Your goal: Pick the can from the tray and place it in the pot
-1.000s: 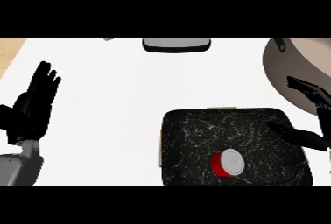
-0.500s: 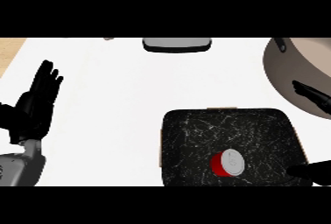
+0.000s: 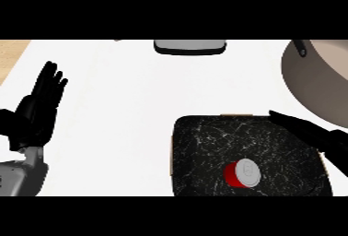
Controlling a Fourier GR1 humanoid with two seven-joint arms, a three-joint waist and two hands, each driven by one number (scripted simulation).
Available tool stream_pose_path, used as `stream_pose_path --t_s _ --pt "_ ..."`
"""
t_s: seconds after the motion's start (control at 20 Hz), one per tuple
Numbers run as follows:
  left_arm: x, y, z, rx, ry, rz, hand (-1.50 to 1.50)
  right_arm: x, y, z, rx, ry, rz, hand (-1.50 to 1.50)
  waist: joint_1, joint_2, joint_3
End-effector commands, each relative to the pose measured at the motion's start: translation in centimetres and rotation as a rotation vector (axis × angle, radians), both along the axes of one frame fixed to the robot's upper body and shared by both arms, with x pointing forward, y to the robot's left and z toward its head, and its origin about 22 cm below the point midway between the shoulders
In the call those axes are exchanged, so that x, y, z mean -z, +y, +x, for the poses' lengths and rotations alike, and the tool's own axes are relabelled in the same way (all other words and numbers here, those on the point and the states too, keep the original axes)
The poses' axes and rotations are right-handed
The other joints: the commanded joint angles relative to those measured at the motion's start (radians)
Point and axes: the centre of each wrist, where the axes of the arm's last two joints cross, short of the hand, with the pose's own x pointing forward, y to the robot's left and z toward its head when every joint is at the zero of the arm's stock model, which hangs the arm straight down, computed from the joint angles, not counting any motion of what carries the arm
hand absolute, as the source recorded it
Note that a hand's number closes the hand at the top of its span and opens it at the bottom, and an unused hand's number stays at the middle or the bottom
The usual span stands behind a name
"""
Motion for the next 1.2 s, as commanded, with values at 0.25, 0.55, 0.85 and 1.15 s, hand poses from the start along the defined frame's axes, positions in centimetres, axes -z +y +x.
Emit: stream_pose_path --t_s 0.25,0.55,0.85,1.15 --pt "-1.4 -1.1 -0.6 -0.003 -0.003 -0.012 0.0 0.5 4.9 -0.8 0.004 0.108 -0.075 -1.5 -0.006 0.0 0.003" --pt "0.7 1.4 -0.4 -0.026 0.005 0.005 0.0 2.0 6.1 -0.9 0.01 0.145 -0.129 -1.5 -0.009 0.001 0.003" --pt "0.4 0.6 -0.6 -0.003 -0.007 -0.002 0.0 2.9 6.3 0.2 0.06 0.128 -0.209 -1.5 -0.008 0.001 0.003" --pt "0.4 1.5 -0.4 -0.003 -0.003 -0.001 0.0 6.0 8.2 -1.0 0.044 0.13 -0.196 -1.5 -0.01 0.001 0.003"
